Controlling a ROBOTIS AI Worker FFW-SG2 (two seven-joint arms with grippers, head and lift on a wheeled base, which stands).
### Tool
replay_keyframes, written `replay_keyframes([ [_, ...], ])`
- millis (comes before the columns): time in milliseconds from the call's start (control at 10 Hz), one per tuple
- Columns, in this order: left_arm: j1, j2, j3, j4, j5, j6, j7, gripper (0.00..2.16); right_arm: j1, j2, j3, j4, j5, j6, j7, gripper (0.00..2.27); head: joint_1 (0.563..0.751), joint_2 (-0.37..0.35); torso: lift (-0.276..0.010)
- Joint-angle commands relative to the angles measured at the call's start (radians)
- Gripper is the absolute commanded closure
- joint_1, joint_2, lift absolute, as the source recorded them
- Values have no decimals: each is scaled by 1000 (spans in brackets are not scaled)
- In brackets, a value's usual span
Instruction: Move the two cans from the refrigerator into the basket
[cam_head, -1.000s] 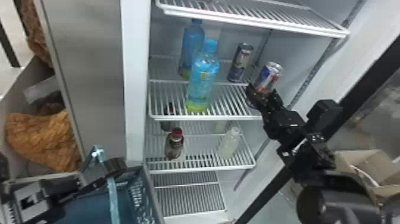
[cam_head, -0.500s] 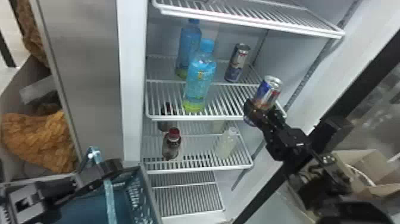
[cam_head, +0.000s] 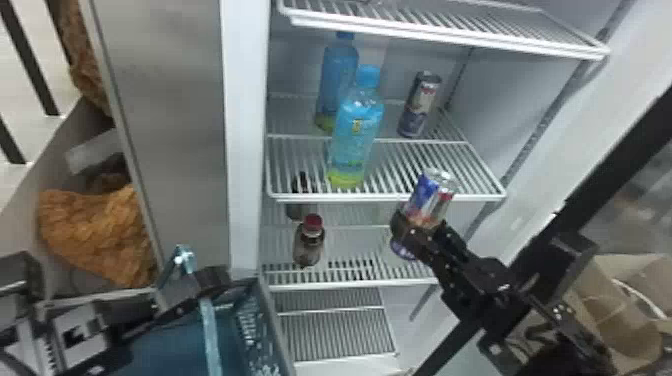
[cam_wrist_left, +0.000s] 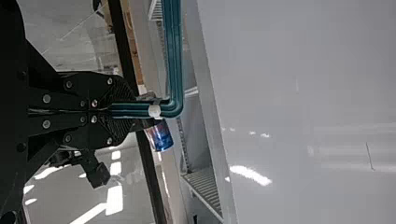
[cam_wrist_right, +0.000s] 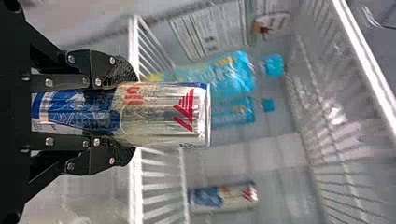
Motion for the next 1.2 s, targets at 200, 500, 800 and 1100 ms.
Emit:
replay_keyframes([
  [200, -1, 0, -1, 0, 0, 0, 0, 1197, -1, -5, 112, 26, -55, 56, 26, 1277, 695, -168, -35],
  [500, -1, 0, -1, 0, 4, 0, 0, 1197, -25, -17, 200, 62, -104, 93, 46, 1277, 695, -82, -35],
  [800, -1, 0, -3, 0, 4, -3, 0, 1197, -72, -39, 300, 112, -150, 142, 72, 1277, 695, -12, -35],
  [1100, -1, 0, -5, 0, 6, -3, 0, 1197, -145, -59, 397, 190, -184, 208, 121, 1277, 695, 67, -35],
])
